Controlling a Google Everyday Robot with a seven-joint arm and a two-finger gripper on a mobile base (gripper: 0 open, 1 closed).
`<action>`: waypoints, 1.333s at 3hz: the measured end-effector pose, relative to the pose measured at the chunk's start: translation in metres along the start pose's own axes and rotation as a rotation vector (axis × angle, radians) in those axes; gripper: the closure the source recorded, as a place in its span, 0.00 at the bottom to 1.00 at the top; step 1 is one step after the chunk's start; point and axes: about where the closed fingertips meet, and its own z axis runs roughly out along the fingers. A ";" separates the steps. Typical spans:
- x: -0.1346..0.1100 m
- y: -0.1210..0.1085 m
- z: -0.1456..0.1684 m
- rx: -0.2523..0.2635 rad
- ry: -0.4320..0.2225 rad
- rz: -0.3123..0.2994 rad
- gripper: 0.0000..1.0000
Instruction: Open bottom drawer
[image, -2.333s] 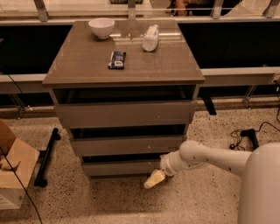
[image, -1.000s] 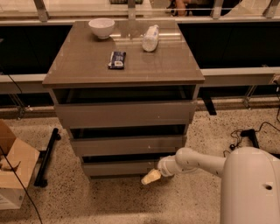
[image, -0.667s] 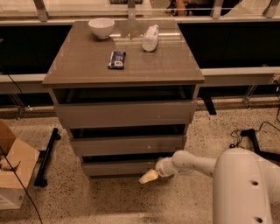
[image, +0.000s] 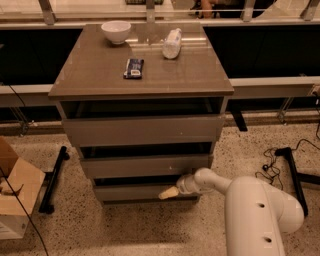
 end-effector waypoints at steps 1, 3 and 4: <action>-0.010 -0.015 0.011 0.002 -0.011 0.005 0.00; 0.023 0.001 0.007 -0.013 0.065 0.016 0.42; 0.029 0.003 0.004 -0.014 0.088 0.018 0.65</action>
Offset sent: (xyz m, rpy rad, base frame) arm 0.0175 -0.0094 -0.0312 -0.0499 0.0921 0.0146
